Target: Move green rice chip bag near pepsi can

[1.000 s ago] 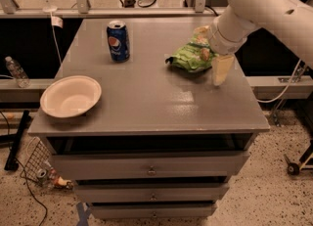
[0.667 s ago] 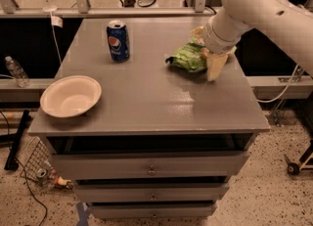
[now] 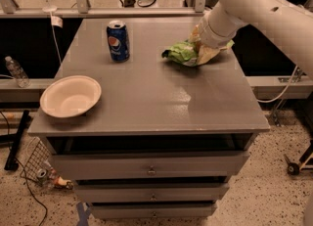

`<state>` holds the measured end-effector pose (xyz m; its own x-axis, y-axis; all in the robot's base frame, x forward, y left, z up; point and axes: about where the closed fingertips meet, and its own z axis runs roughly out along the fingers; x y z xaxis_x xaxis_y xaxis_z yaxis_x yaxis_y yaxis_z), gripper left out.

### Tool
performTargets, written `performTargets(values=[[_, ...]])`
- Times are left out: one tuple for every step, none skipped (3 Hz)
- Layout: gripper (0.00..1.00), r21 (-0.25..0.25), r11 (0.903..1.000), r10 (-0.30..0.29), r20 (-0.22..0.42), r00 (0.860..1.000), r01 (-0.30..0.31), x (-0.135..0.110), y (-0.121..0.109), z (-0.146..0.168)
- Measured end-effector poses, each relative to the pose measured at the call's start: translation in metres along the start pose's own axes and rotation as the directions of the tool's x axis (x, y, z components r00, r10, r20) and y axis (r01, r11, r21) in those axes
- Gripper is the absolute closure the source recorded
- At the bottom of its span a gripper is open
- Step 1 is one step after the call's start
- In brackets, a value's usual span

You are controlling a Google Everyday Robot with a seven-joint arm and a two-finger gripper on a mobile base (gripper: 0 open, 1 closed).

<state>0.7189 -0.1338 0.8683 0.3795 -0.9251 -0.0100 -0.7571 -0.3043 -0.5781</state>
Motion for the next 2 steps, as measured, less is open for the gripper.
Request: performTargets(values=[[0.93,0.042,0.9991,0.006,0.024,1.000,-0.007,-0.0106,-0.0153,-0.0100],[1.00,0.039,0.9992,0.005,0.025,1.000,-0.006,-0.0111,-0.0145,-0.0084]])
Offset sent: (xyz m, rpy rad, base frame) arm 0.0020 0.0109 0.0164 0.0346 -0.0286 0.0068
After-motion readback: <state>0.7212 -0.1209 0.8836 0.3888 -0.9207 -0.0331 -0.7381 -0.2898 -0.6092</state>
